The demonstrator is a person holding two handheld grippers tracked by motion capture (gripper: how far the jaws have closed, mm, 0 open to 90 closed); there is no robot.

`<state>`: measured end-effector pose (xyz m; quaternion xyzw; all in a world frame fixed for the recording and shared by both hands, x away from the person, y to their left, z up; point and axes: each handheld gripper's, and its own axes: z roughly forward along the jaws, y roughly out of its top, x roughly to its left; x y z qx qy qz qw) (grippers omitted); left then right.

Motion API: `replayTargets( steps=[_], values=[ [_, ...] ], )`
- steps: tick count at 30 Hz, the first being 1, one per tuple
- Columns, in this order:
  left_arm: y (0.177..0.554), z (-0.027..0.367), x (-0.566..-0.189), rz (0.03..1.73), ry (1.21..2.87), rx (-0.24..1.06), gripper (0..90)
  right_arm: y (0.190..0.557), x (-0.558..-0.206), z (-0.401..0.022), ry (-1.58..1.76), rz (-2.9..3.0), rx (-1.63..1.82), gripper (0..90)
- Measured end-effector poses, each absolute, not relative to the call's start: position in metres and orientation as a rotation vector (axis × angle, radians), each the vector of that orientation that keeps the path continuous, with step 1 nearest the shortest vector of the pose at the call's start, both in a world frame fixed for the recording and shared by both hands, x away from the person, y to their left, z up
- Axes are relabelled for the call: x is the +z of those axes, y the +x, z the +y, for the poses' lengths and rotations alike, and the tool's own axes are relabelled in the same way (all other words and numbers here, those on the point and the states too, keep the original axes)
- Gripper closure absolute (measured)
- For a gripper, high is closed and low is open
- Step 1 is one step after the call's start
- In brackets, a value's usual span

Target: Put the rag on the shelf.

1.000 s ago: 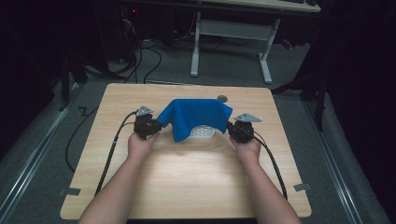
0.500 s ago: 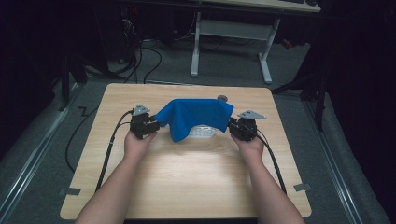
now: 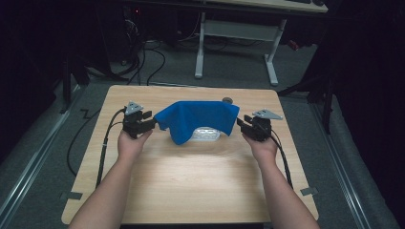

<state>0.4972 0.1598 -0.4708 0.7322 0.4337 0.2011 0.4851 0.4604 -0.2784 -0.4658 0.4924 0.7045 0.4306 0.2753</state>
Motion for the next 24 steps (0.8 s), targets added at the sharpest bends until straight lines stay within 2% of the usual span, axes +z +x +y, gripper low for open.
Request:
replayTargets(
  steps=[7, 16, 24],
  values=[
    [0.495, 0.167, -0.467, 1.065, 1.798, 0.523, 52.9, 0.459, -0.462, -0.282, 1.318, 1.88, 1.154, 53.9],
    [0.49, 0.177, -0.467, 1.082, 1.796, 0.532, 51.8, 0.457, -0.462, -0.284, 1.328, 1.893, 1.133, 52.0],
    [0.46, 0.189, -0.473, 1.087, 1.822, 0.546, 51.6, 0.437, -0.453, -0.285, 1.294, 1.929, 1.117, 49.4]
  ],
)
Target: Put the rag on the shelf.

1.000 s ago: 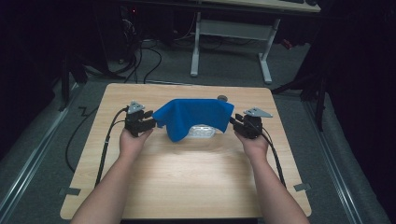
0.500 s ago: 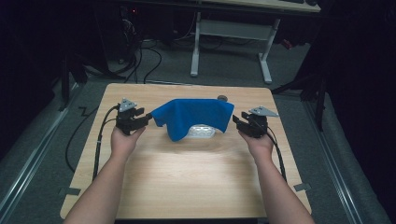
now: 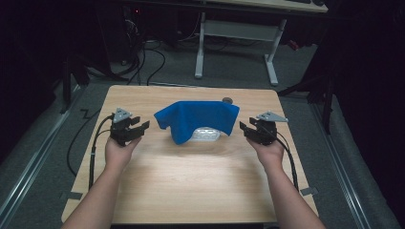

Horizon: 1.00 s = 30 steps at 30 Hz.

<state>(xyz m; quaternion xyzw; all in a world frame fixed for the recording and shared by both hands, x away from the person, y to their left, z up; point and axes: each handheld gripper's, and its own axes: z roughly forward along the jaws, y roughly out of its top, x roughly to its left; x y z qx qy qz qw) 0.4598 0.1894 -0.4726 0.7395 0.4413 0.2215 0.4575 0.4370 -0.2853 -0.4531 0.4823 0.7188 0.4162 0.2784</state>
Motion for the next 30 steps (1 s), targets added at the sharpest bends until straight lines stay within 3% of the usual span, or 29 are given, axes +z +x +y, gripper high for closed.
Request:
replayTargets(
  steps=[14, 26, 30],
  values=[
    [0.377, 0.188, -0.495, 1.046, 1.858, 0.439, 50.0, 0.356, -0.457, -0.284, 1.142, 1.962, 1.1, 42.8],
    [0.321, 0.15, -0.524, 1.012, 2.014, 0.372, 48.2, 0.296, -0.502, -0.269, 1.219, 1.997, 1.08, 40.9],
    [0.318, 0.142, -0.528, 0.992, 2.055, 0.35, 47.8, 0.295, -0.516, -0.265, 1.182, 2.105, 0.982, 40.8]
  ],
)
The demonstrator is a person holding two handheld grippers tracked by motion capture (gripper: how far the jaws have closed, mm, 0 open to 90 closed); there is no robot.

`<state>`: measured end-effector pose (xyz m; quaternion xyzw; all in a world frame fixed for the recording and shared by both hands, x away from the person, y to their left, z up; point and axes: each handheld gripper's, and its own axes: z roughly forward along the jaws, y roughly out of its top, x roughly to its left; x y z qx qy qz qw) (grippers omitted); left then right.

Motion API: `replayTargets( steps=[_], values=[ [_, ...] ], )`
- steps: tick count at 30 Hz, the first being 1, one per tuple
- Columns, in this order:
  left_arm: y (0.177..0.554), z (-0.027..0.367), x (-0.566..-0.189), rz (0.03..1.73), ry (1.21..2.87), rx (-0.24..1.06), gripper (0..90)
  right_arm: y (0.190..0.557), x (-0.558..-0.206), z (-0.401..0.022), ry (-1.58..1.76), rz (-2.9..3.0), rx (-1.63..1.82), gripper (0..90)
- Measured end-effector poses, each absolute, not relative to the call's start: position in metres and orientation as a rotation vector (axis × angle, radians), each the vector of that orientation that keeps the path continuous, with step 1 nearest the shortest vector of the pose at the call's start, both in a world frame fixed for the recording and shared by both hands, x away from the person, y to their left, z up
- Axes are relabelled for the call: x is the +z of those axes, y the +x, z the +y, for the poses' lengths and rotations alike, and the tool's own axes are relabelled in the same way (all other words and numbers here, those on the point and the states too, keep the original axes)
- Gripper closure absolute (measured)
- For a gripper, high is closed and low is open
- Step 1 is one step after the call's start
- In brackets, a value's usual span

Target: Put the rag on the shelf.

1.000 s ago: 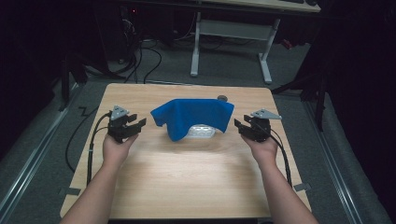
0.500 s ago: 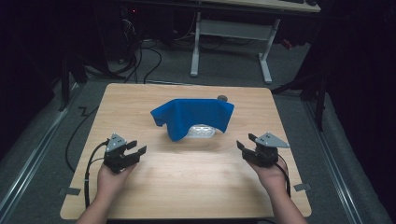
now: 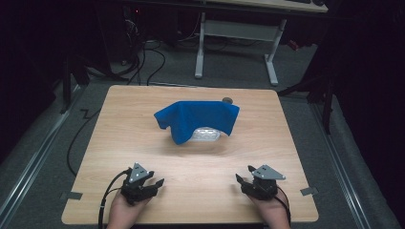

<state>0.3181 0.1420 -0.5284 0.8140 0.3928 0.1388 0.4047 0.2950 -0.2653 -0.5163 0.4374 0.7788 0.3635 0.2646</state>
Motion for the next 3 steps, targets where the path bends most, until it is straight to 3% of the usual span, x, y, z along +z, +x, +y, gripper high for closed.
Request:
replayTargets(
  steps=[3],
  values=[
    [0.321, 0.1413, -0.5283, 0.999, 2.037, 0.328, 47.4, 0.3006, -0.5201, -0.2674, 1.195, 2.111, 0.979, 40.7]
  ],
)
